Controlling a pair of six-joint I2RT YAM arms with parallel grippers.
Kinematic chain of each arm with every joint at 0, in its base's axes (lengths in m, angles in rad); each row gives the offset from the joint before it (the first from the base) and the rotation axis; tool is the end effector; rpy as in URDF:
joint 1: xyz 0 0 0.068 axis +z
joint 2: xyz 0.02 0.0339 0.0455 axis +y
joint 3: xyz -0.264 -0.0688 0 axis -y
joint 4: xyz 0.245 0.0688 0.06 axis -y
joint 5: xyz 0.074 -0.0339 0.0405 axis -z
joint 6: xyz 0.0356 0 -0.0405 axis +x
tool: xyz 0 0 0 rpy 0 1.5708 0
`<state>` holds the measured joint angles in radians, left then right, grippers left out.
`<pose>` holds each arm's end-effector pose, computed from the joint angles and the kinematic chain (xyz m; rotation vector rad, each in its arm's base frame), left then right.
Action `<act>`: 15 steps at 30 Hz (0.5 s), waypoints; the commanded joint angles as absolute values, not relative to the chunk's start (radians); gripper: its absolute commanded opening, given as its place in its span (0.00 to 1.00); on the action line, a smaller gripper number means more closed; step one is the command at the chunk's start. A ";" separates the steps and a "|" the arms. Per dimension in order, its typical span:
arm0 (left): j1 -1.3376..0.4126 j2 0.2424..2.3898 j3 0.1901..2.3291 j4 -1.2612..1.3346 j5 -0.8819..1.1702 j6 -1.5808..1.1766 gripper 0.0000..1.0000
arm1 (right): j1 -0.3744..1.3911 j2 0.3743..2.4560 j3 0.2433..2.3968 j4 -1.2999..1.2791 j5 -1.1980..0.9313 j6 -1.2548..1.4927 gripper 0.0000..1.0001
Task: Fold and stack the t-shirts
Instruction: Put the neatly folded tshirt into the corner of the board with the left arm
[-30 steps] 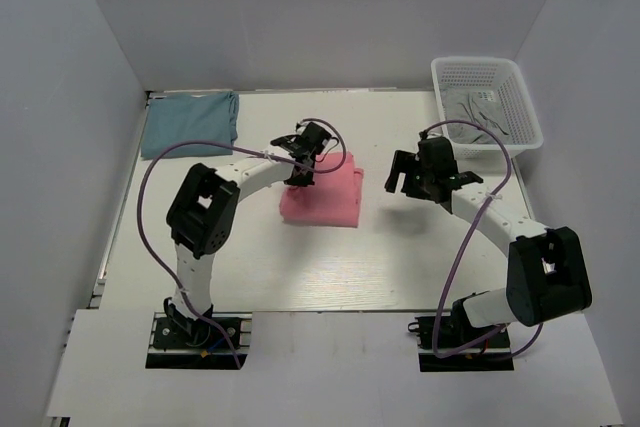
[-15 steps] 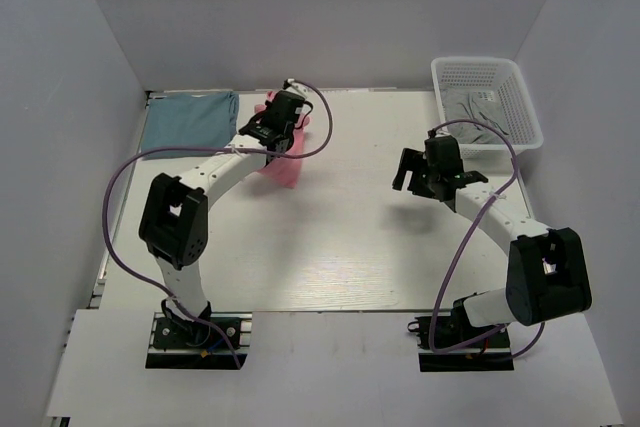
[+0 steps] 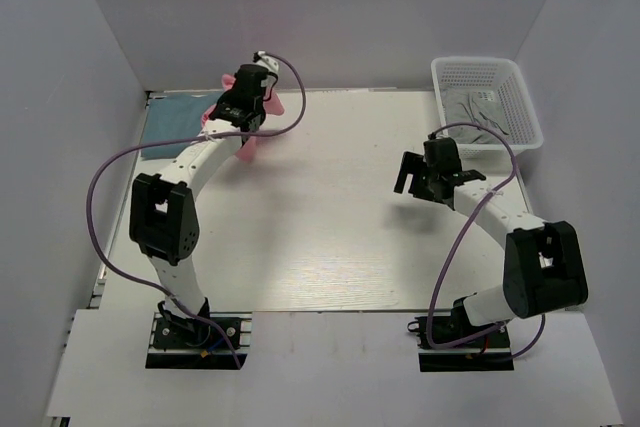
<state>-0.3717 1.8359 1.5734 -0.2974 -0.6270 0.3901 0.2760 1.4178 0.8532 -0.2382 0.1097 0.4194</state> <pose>0.4068 -0.1362 0.3080 0.4208 2.0403 0.6752 0.2847 0.0766 0.2153 0.2228 2.3665 0.2045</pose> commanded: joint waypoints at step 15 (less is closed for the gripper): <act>-0.154 1.976 1.838 -0.339 -0.459 0.413 0.00 | 0.273 1.519 0.963 -0.298 0.136 0.420 0.90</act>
<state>-0.1909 1.9438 1.7863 -0.3054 -0.5114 0.4248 0.2760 1.5013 0.9176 -0.2825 0.1112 0.4191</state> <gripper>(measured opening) 0.132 0.904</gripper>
